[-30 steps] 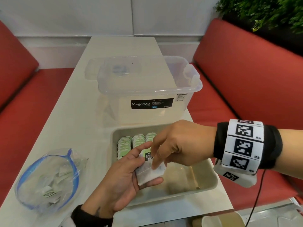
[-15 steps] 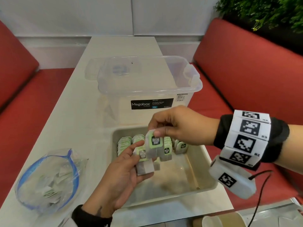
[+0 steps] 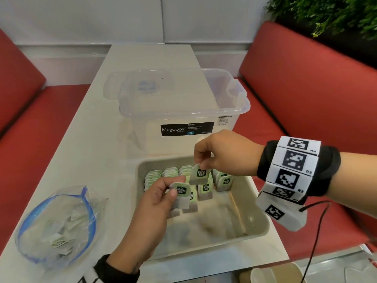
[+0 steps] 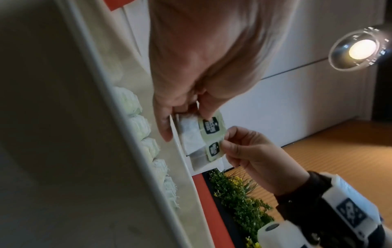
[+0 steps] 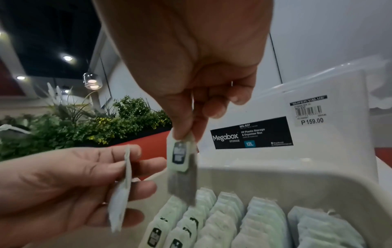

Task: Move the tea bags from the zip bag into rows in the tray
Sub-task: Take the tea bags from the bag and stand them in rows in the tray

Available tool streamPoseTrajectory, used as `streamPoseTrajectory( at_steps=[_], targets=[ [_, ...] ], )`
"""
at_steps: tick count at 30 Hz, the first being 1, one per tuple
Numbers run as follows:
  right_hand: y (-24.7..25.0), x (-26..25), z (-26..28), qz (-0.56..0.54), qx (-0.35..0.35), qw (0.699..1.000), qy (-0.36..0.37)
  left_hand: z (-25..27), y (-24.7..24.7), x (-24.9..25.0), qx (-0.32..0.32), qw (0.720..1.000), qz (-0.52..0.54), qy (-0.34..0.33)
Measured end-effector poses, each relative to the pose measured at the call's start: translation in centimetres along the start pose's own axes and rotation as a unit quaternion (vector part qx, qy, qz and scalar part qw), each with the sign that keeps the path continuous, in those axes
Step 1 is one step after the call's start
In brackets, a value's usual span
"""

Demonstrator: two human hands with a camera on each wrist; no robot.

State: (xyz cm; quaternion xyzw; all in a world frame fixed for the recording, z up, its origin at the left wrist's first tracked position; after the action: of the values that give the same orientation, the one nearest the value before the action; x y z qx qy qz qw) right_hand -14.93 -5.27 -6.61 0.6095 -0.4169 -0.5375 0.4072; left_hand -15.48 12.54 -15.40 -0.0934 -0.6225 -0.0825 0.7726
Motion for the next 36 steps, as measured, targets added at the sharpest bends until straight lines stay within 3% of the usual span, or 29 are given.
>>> streamPoseTrajectory(
  at_steps=[4,7,13,17,22,28,36],
  targets=[
    [-0.2,-0.4,-0.1,-0.025,-0.035,0.999,-0.003,0.3,-0.8,0.4,-0.042,0.995,-0.066,-0.069],
    [-0.1,-0.4,0.1,-0.030,-0.053,0.998,-0.005,0.5,-1.3,0.1,-0.072,0.988,-0.109,-0.078],
    [-0.3,1.6,-0.1,0.078,-0.102,0.991,-0.027,-0.1,0.0,-0.9,-0.026,0.989,-0.122,-0.082],
    [-1.6,3.4,-0.5,0.164,-0.165,0.971,-0.048,0.0,0.4,-1.5,-0.022,0.989,-0.119,-0.087],
    [-3.6,4.5,-1.0,0.259,-0.184,0.947,-0.052,-0.2,0.6,-2.1,-0.013,0.991,-0.104,-0.078],
    [-5.4,5.3,-2.0,0.313,-0.244,0.916,-0.055,-0.1,0.7,-2.4,-0.010,0.992,-0.101,-0.069],
    [-6.4,5.2,-2.4,0.343,-0.244,0.906,-0.045,-0.1,0.8,-2.3,-0.007,0.994,-0.093,-0.062]
  ],
)
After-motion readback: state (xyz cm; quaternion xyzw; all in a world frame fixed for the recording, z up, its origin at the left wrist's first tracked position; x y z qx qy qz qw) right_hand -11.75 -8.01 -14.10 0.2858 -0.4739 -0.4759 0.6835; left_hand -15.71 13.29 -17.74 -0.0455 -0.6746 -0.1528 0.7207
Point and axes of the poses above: each hand's wrist, its own z-axis away from the middle knuckle, its own y-axis out of the back of the hand, x = y × z, the point moved 2 cm from there along -z, towards the middle knuckle, and after that the axes turned 15 degrees about x, right-handed, at the moved point
